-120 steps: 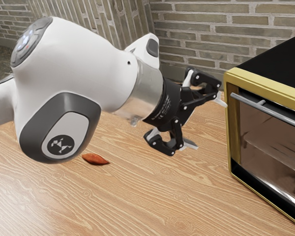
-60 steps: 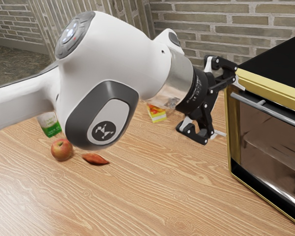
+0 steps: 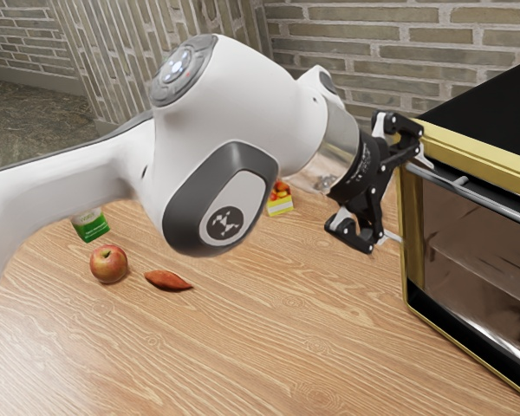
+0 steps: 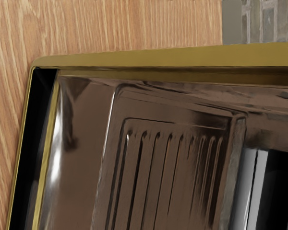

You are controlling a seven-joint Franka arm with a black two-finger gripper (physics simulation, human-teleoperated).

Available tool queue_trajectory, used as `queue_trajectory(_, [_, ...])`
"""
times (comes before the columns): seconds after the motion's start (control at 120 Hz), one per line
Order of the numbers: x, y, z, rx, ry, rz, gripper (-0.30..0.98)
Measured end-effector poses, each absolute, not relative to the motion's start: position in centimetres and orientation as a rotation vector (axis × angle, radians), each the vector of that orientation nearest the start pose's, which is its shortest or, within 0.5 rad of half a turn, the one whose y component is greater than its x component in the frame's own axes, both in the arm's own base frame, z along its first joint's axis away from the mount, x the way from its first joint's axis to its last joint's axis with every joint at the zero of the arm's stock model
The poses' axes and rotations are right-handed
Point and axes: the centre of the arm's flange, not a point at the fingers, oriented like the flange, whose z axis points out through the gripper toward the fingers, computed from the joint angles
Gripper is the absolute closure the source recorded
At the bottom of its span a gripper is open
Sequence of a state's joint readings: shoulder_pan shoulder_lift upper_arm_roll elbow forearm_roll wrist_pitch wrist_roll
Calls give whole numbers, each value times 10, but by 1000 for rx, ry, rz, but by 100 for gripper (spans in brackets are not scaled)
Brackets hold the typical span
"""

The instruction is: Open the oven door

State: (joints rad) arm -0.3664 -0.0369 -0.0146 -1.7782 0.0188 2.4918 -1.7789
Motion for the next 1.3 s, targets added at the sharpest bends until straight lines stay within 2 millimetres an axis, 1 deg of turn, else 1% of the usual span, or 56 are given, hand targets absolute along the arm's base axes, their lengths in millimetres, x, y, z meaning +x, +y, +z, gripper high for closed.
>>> queue_trajectory(0.158, [563, -231, 642, 1910, 1543, 465, 0])
queue_trajectory(0.425, [570, -232, 642, 1930, 1519, 479, 0])
queue_trajectory(0.608, [578, -235, 622, 1950, 1534, 443, 0])
queue_trajectory(0.692, [575, -233, 621, 1948, 1539, 426, 0])
queue_trajectory(0.808, [561, -228, 618, 1951, 1548, 403, 0])
queue_trajectory(0.892, [541, -222, 606, 1965, 1566, 368, 0])
queue_trajectory(0.992, [519, -212, 598, 1987, 1573, 363, 0])
queue_trajectory(1.117, [486, -175, 593, 1993, 1595, 426, 0])
queue_trajectory(1.208, [461, -155, 586, 1987, 1617, 446, 0])
queue_trajectory(1.258, [444, -140, 585, 1963, 1644, 471, 0])
queue_trajectory(1.3, [424, -122, 588, 1923, 1680, 519, 0])
